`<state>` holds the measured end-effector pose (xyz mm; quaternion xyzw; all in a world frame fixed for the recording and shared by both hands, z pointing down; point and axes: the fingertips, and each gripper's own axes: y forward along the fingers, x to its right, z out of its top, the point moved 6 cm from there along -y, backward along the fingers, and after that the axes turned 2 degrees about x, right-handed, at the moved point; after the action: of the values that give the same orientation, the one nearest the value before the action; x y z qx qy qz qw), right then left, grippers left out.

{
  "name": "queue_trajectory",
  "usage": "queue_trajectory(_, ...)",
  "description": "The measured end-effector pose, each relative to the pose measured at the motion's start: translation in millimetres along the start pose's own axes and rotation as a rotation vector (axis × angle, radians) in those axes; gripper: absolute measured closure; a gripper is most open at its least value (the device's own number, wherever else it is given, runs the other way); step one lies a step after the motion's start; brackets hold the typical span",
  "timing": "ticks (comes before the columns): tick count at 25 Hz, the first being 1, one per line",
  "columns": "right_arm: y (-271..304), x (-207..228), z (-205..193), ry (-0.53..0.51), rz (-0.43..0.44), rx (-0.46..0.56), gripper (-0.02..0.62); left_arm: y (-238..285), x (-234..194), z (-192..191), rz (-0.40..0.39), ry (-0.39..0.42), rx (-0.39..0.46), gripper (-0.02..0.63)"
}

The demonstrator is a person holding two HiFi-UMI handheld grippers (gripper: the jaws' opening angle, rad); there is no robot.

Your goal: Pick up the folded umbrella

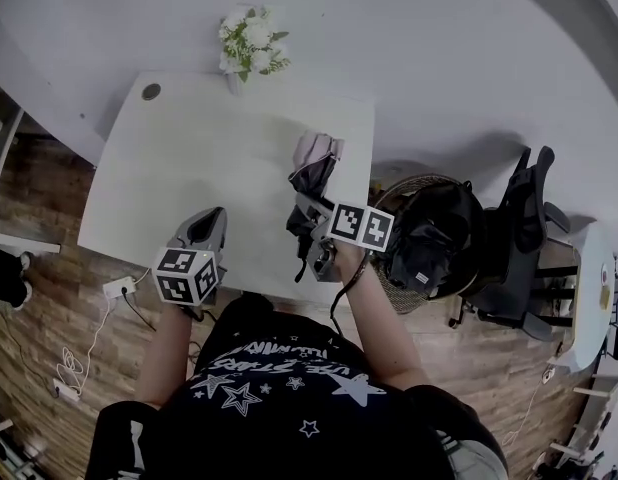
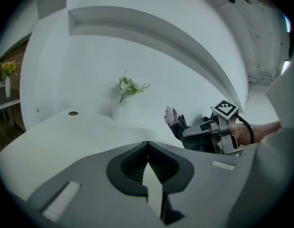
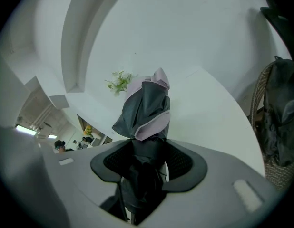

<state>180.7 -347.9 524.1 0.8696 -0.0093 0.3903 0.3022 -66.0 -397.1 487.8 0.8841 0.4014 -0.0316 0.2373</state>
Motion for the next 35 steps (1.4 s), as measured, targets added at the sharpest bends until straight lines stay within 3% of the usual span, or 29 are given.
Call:
queue_trajectory(12,-59.6,6.1,-32.6,-0.053,0.104,-0.02,0.364,-47.3,58.8,-27.7,0.053,0.014,0.048,0.603)
queue_trajectory(27,-160.7,33.8,-98.7,-0.081,0.132,-0.035,0.364,-121.4,138.1,-76.2,0.101,-0.004,0.1,0.603)
queue_trajectory(35,-185.1,33.8,-123.6,-0.125,0.146,-0.081,0.364,-153.1,163.4,-100.5,0.115,-0.006,0.083,0.603)
